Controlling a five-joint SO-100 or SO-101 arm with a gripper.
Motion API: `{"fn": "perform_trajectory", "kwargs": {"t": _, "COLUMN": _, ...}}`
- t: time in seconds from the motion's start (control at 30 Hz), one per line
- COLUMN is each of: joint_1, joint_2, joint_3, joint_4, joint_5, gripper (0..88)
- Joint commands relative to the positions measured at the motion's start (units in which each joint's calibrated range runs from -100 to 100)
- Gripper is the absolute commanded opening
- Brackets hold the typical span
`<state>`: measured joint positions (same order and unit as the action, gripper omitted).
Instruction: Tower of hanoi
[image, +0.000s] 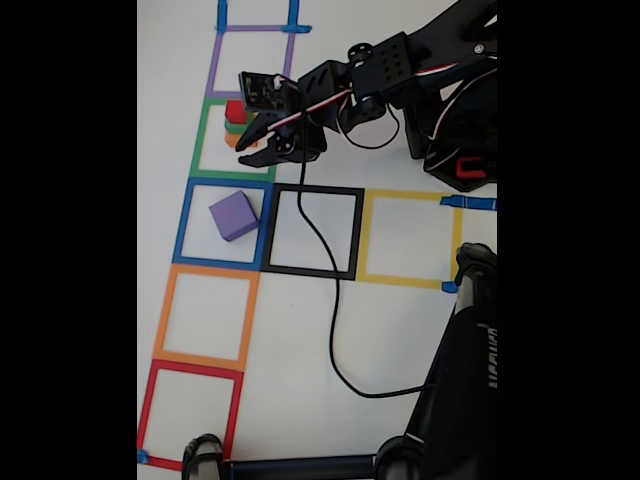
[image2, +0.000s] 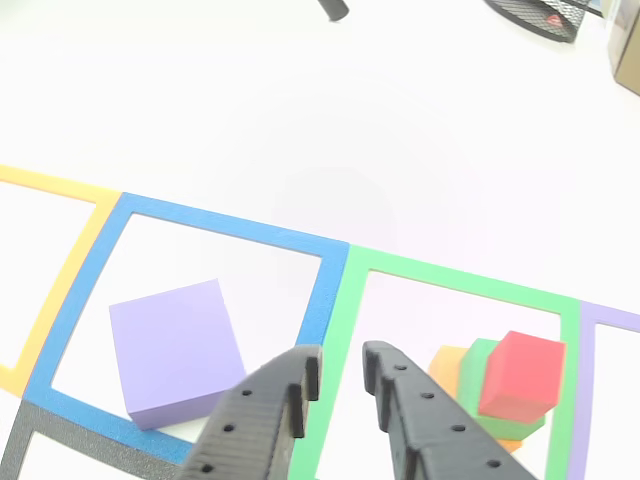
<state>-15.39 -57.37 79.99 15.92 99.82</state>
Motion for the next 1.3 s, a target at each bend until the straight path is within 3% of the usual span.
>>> {"fn": "perform_trajectory", "kwargs": {"t": 0.0, "joint_1": 4.5, "joint_2": -6.5, "joint_3": -9.7, "joint_4": 14.0, "joint_5": 0.2, "gripper": 0.1}}
{"fn": "perform_trajectory", "kwargs": {"t": 0.33, "joint_1": 15.1, "joint_2": -13.6, "joint_3": -16.4, "joint_4": 29.0, "joint_5": 0.2, "gripper": 0.1}}
{"fn": "perform_trajectory", "kwargs": {"t": 0.63, "joint_1": 20.7, "joint_2": -15.5, "joint_3": -12.9, "joint_4": 29.8, "joint_5": 0.2, "gripper": 2.6}}
{"fn": "perform_trajectory", "kwargs": {"t": 0.87, "joint_1": 24.1, "joint_2": -16.0, "joint_3": -4.4, "joint_4": 21.3, "joint_5": 0.2, "gripper": 17.0}}
{"fn": "perform_trajectory", "kwargs": {"t": 1.27, "joint_1": 25.8, "joint_2": -15.4, "joint_3": 4.8, "joint_4": 6.2, "joint_5": 0.2, "gripper": 24.7}}
